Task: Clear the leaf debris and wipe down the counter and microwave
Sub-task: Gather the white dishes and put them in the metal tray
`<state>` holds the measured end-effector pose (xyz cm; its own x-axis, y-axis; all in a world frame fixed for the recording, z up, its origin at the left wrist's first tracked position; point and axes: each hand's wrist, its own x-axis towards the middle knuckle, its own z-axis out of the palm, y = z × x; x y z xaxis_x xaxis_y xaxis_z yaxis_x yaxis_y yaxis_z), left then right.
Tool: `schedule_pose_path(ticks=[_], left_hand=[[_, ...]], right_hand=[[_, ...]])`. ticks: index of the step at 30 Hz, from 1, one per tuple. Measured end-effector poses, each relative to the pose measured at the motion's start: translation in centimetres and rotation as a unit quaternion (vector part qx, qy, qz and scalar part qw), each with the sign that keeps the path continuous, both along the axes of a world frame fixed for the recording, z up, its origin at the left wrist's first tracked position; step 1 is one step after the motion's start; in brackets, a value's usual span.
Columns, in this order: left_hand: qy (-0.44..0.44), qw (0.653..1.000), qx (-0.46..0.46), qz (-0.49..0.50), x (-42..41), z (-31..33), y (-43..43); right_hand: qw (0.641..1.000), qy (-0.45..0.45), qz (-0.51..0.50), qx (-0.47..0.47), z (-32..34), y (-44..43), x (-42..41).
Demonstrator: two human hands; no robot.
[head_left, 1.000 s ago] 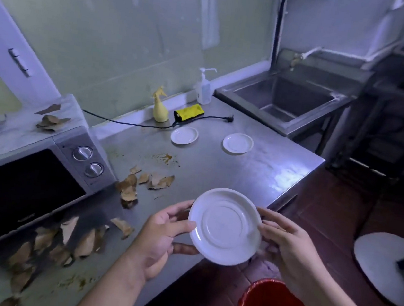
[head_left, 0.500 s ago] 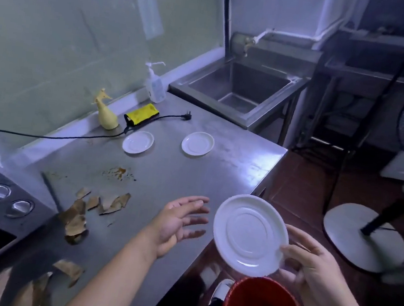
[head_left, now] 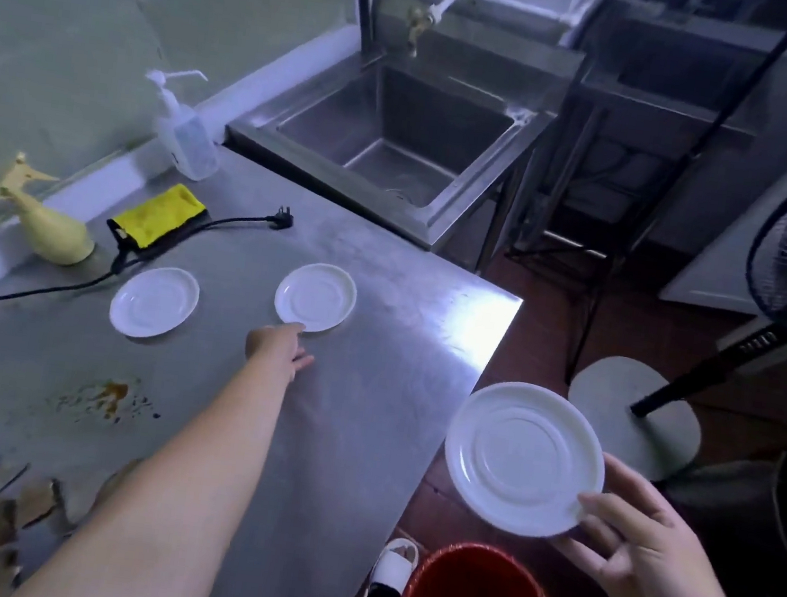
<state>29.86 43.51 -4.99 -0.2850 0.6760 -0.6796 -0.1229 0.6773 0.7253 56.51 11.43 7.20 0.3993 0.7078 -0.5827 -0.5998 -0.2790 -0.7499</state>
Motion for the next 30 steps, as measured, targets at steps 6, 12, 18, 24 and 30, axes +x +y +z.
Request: schedule_pose_path(ticks=[6,12,18,24,30], left_hand=[[0.015,0.997,0.013,0.069,1.2,-1.1,3.6],[-0.003,0.989,0.098,0.107,1.7,1.7,0.9],[-0.052,0.988,0.138,0.034,0.1,5.6,-7.8],[-0.068,0.971,0.177,-0.149,-0.6,9.2,-18.3],[-0.082,0.933,0.174,-0.303,-2.0,13.9,-28.4]], right_hand=[[0.999,-0.007,-0.039,-0.021,-1.0,0.7,0.6],[0.998,-0.002,-0.063,-0.021,-1.8,-1.1,0.5],[1.0,-0.002,-0.029,0.011,-1.7,-3.9,-0.1],[1.0,-0.008,-0.023,0.012,-3.0,-7.9,-1.1],[0.999,-0.013,0.019,0.036,-2.3,-11.2,-3.2]])
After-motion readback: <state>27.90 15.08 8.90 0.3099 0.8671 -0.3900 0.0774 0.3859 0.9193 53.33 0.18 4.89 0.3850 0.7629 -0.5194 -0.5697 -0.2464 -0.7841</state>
